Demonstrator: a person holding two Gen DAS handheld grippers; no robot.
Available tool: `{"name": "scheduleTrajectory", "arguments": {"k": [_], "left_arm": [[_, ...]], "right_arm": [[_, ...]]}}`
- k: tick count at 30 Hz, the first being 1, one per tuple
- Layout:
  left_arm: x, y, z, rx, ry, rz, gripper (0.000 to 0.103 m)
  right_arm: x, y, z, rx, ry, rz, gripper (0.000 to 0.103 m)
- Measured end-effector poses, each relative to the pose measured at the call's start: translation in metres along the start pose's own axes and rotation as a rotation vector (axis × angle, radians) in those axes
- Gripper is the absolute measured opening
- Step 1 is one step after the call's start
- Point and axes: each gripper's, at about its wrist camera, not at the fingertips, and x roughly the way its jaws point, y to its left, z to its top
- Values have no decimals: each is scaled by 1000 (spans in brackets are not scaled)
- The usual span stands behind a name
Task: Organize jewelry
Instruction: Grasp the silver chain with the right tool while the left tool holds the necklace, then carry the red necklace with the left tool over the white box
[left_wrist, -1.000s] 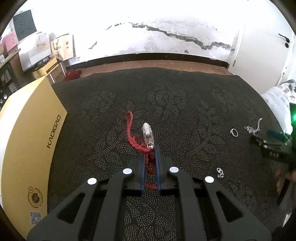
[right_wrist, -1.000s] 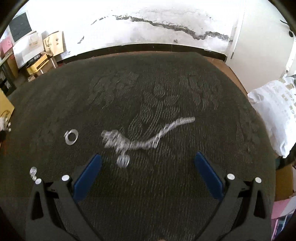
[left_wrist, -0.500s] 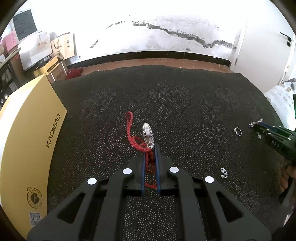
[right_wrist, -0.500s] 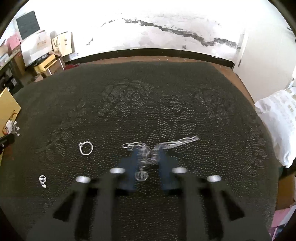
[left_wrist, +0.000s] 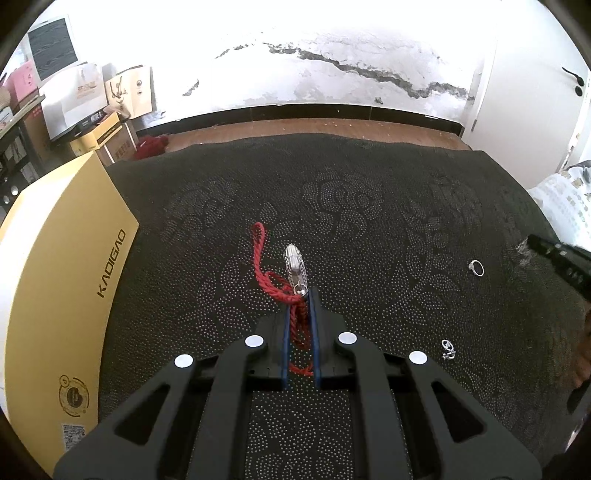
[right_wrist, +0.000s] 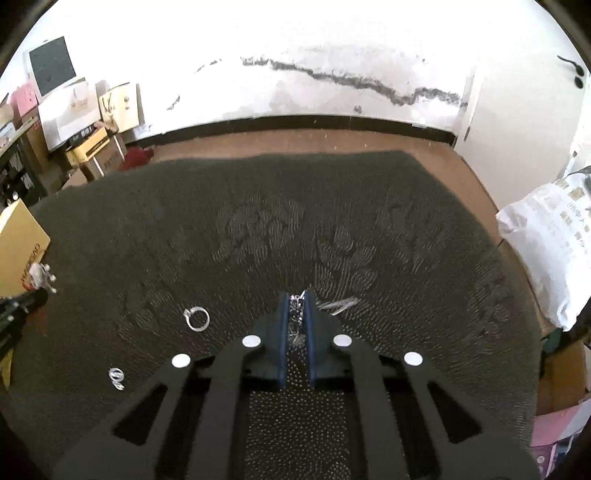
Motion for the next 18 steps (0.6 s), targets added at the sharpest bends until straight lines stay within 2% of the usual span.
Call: {"name": "scheduleTrajectory", "arguments": {"k": [8,12,18], "left_arm": [[-12,-1,9,16,-17,-1,9],[-32,3,14,30,-46,8,9],[-55,26,19,8,-37,12,9]], "right_arm": [[-53,15,26,5,-74,18,9],[-71,31,34,9,-74,35,9],[-98,68,41,-39,-78,64,9]]}}
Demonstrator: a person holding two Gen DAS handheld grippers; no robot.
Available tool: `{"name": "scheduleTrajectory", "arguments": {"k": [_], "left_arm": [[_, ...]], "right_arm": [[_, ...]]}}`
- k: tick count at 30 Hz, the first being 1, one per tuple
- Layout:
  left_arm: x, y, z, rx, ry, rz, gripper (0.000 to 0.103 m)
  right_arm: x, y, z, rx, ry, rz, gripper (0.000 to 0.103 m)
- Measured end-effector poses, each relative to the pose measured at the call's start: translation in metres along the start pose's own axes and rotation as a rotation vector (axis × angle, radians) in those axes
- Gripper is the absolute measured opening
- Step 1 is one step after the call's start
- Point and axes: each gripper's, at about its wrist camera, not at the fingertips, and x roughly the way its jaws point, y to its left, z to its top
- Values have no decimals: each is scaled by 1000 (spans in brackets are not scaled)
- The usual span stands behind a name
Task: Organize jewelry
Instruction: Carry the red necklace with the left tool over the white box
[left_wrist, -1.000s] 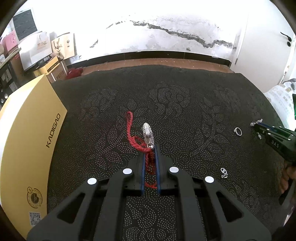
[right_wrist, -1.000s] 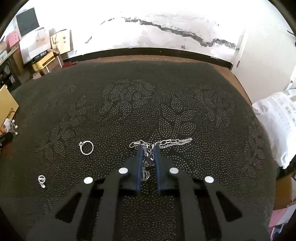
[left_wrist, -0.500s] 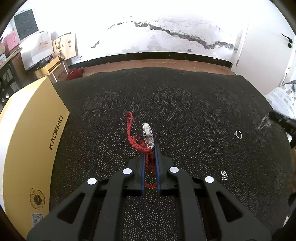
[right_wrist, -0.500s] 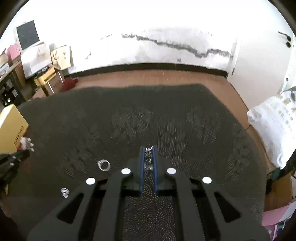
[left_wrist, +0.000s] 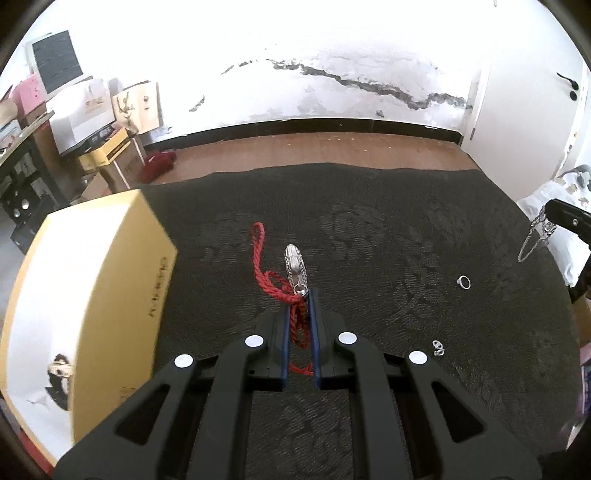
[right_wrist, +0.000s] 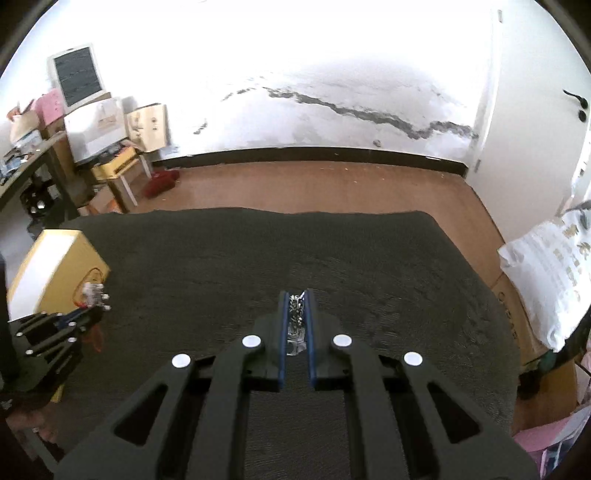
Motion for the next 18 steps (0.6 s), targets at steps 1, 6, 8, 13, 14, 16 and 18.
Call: {"name": "scheduleTrajectory", "arguments": {"k": [1,6,8,13,14,16,18], "left_arm": [[-4,5,1,-10,4,-1,9],[-37,41,4,-42,-13,32,9],[-54,65,5,-64,-26,56,9],[-88,125,0,-120,-51,122,9],[-93,134,-2,-130,-54,134,9],[-105,161,-7,-158,-59,164,9],[-116,185,-12,-184,-64,191,9]], "right_arm": [[-6,10,3,-13,-5,4,9],[-27,57,17,-66,-29,48,9],[-34,79,23,-89,-38,69,9],[-47,147,37,-152,-53,138,9],[-49,164,40,-167,-57,156,9],[-52,192,45,-190,-61,185,8],[-56,225,48,-220,-65,220,8]]}}
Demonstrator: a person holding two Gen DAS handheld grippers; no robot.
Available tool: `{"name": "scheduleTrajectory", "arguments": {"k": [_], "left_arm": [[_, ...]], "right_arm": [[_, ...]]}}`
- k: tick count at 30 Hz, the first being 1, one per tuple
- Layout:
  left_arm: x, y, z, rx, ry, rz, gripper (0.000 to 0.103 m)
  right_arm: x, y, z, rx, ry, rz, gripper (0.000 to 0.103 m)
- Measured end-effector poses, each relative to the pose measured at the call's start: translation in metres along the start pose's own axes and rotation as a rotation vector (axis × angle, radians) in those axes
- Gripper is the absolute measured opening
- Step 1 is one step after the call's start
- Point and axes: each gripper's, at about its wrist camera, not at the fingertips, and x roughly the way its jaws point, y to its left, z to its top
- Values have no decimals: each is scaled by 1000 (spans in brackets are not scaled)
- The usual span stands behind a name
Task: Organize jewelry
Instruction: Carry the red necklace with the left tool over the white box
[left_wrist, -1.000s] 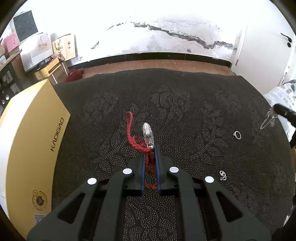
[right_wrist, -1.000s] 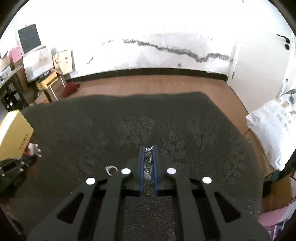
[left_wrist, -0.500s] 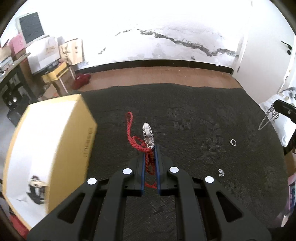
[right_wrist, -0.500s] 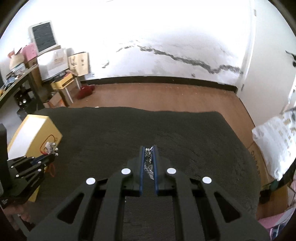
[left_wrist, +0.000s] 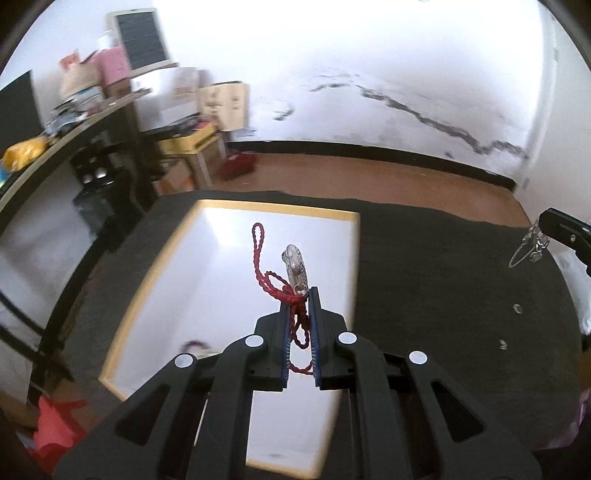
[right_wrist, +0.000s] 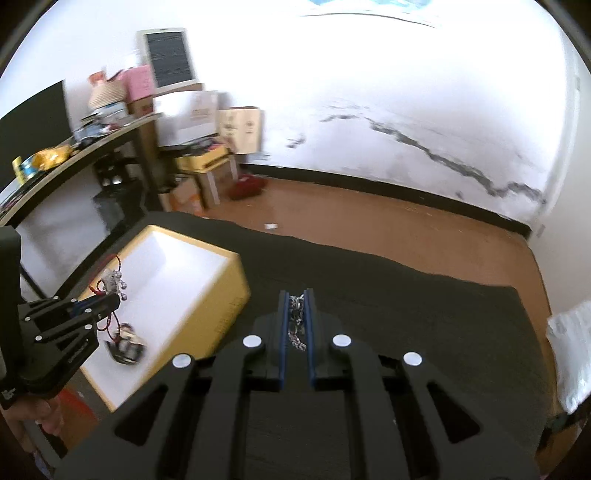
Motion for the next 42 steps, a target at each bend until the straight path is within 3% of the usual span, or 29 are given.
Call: {"name": "scheduleTrajectory", "arguments": {"k": [8,17,27,42], "left_arm": [[-7,82,-11,-89,6,81,9],[19,120,-27,-143,47,109,9],[109,104,-48,-145,200,103,9],[112,104,-50,-123,189,123,9]], "right_arm": [[23,107,21,-95,9,105,8],[45,175,26,-171,33,155,8],[54,189,21,-197,56,153,8],[59,187,20,-203,65,149,8]]}}
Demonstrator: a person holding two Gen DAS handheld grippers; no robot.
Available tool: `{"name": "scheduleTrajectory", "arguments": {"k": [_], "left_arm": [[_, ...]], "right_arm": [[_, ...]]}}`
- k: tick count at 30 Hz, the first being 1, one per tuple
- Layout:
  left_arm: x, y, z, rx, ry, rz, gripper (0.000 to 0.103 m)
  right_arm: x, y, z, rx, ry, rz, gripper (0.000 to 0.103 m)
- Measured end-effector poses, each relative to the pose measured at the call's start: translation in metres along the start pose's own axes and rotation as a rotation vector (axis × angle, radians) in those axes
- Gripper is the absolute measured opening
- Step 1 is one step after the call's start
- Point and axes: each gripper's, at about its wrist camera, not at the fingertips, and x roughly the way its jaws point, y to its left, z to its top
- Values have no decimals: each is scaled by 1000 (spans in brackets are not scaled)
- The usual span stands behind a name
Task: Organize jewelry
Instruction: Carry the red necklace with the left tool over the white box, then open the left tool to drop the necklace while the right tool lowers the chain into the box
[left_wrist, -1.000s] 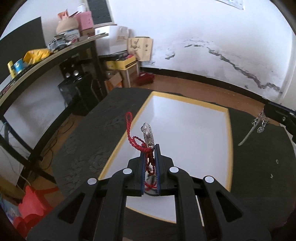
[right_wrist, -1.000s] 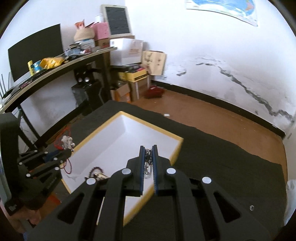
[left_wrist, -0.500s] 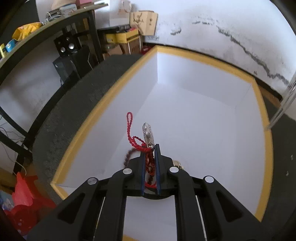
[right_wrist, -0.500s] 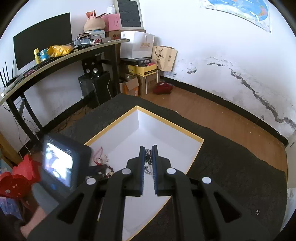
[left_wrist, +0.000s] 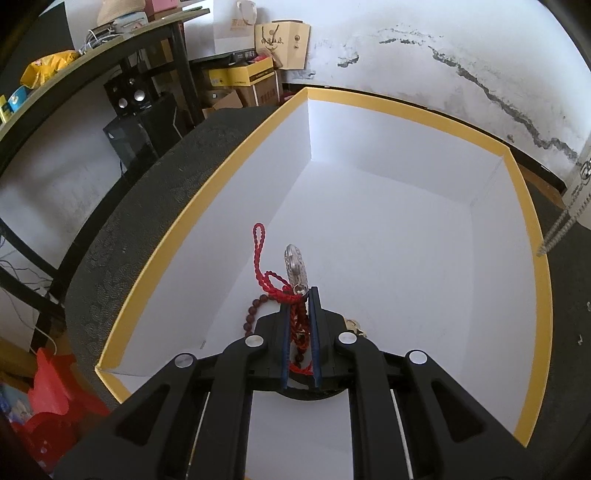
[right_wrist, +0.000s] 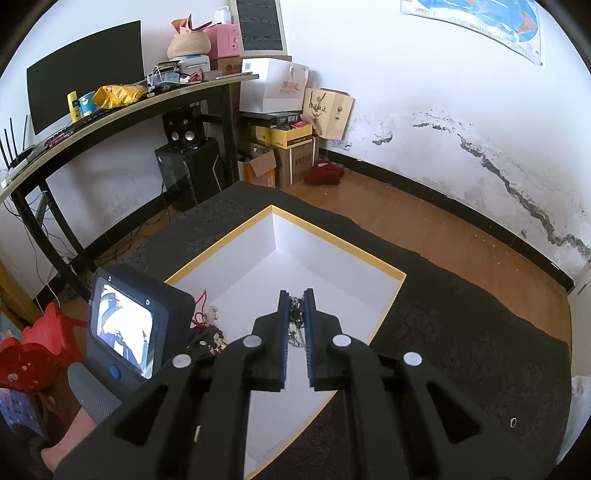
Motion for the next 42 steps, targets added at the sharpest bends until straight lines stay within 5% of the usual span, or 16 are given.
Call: {"name": "scheduleTrajectory", "arguments": {"k": [9,10,12,13,14,42], "left_arm": [[0,5,0,-13,0,4,13],[0,6,1,-16,4,2,19],[-2,10,3,-27,4,-2,48],[-4,11,3,-31,-4,-1,71],[-8,12,3,-35,-19,-2,74],[-53,33,-3,-32,-91,-41,78]], "right_arm": [[12,0,-3,3,20,-2,8],[14,1,-3,3,23,-3,8],[18,1,-2,1,29,-4,8],[20,1,-1,1,32,-6,8],[23,1,0,2,36,-7,8],[154,3,-2,38,289,-31,8]]}}
